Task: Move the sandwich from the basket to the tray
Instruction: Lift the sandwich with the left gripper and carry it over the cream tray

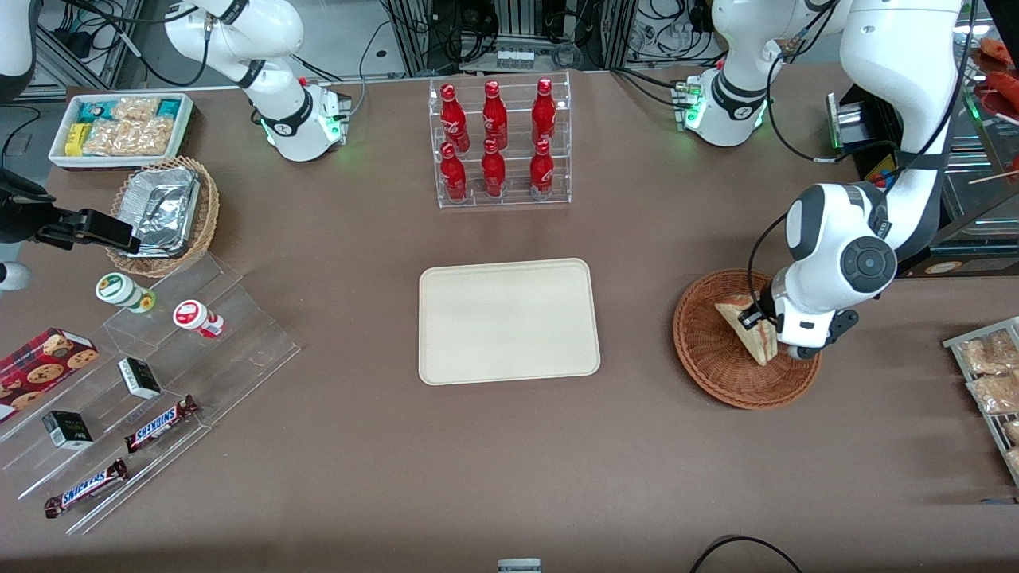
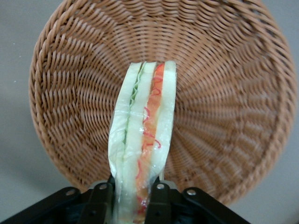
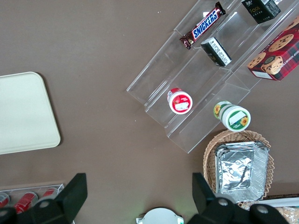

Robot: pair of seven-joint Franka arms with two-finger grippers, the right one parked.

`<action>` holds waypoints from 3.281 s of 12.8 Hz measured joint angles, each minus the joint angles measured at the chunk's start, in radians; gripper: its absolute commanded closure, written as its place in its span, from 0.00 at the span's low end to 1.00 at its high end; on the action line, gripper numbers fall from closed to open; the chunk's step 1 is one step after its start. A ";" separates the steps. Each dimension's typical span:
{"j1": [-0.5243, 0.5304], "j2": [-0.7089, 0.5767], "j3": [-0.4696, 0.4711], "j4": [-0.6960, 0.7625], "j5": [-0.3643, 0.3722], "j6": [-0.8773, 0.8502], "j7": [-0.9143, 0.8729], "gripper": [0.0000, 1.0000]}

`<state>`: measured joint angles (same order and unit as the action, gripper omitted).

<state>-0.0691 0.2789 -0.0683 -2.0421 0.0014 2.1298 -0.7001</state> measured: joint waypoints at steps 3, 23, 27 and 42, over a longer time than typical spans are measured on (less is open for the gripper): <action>-0.032 -0.004 -0.005 0.118 0.000 -0.191 0.027 1.00; -0.640 0.473 -0.021 0.683 -0.087 -0.096 -0.194 1.00; -0.688 0.559 -0.018 0.769 -0.082 -0.097 -0.246 1.00; -0.692 0.576 -0.007 0.780 -0.080 -0.104 -0.347 0.00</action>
<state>-0.7610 0.8548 -0.0752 -1.2624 -0.0787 2.0262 -1.0467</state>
